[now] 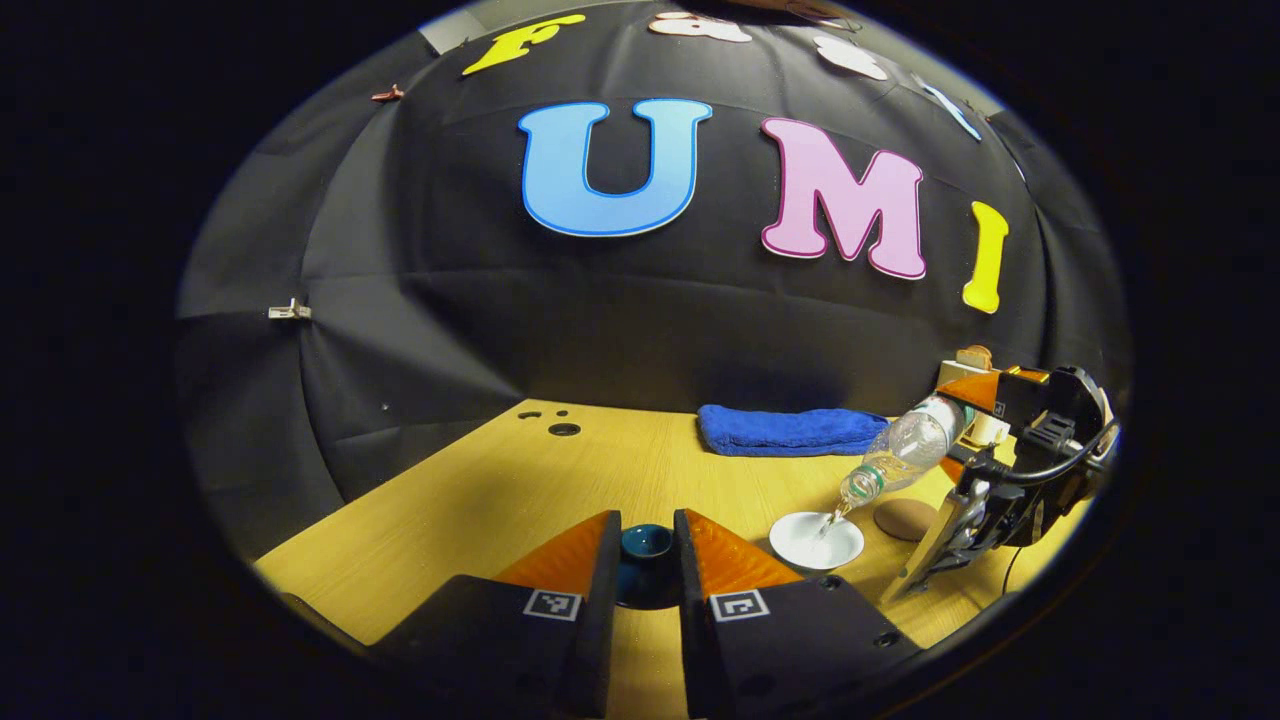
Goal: Open the teacup lid with one hand, grasp the water bottle and pour water into the teacup with the other hand; after pouring, place the water bottle on the coaster and then close the teacup lid.
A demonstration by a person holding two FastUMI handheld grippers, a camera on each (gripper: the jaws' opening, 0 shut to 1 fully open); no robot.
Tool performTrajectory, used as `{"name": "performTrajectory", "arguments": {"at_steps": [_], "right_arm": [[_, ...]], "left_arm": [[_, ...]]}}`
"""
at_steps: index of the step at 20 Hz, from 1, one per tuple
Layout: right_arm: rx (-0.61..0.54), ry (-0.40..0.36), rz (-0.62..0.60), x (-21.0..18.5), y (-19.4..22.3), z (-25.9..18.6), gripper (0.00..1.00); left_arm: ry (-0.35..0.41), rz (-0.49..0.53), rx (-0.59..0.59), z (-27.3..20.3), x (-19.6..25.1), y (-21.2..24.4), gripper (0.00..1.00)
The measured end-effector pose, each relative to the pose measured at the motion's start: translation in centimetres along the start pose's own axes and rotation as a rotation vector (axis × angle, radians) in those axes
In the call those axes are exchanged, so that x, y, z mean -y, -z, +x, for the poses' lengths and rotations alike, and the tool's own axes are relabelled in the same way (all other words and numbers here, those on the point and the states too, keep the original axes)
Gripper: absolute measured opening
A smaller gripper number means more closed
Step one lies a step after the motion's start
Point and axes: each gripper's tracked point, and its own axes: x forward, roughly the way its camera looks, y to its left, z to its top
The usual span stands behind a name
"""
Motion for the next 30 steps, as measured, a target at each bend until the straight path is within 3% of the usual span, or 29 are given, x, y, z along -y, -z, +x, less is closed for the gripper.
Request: {"name": "performTrajectory", "arguments": {"at_steps": [20,22,24,26,30], "right_arm": [[0.049,0.191,-0.205,3.2,0.2,1.3,0.73],[0.060,0.226,-0.229,3.9,0.0,1.4,0.70],[0.081,0.278,-0.262,5.0,-0.7,1.1,0.73],[0.098,0.320,-0.291,6.0,-1.0,0.8,0.70],[0.121,0.367,-0.335,7.0,-1.4,0.8,0.73]], "left_arm": [[0.002,0.012,-0.002,0.0,-0.1,0.0,0.33],[0.008,0.012,-0.002,-0.1,0.0,0.0,0.32],[0.013,0.016,0.004,-0.1,0.0,-0.2,0.36],[0.013,0.021,0.011,-0.2,0.0,-0.3,0.32],[0.017,0.022,0.021,-0.5,0.2,-0.5,0.33]]}}
